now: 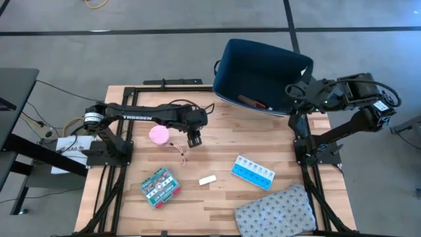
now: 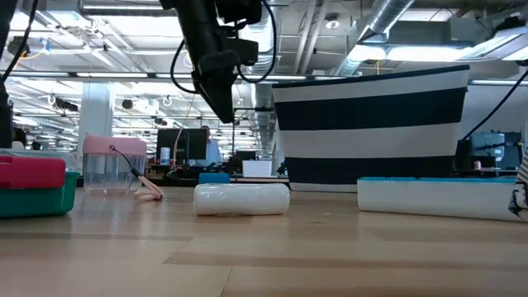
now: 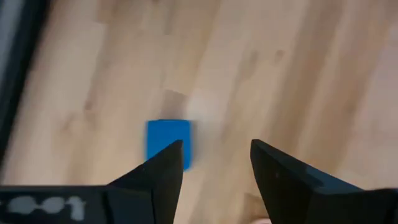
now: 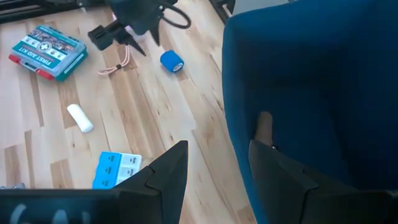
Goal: Pick & place medical supplies in basket/bin
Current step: Put the blue bandage into the blue bin
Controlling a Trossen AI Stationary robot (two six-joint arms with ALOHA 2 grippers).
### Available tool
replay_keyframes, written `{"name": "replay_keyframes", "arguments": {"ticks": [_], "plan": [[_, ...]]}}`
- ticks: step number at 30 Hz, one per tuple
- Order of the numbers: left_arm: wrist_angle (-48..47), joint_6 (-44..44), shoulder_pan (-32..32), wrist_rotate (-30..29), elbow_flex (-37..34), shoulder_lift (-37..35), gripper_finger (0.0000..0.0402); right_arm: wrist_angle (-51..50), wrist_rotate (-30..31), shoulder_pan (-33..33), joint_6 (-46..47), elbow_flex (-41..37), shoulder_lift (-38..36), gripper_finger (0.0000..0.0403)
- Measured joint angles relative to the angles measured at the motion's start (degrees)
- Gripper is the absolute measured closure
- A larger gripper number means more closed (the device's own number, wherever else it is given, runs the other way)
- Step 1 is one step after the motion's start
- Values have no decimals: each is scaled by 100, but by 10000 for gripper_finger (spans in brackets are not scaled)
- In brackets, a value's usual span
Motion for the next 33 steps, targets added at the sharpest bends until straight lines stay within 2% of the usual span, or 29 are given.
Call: {"name": "replay_keyframes", "arguments": {"ticks": [9,15,21,30,33], "plan": [[-132,-143,389,-133,-252,9,213,0,-2,0,199,0,0,240],[932,58,760,90,-941,11,213,1,-1,0,200,0,0,240],[1971,110,954,864,-1502,27,213,0,-2,0,197,0,2,240],[2738,291,1069,878,-2214,34,213,0,-1,0,195,0,2,240],[2851,337,1128,706,-2307,30,213,0,-2,0,192,0,7,240]]}}
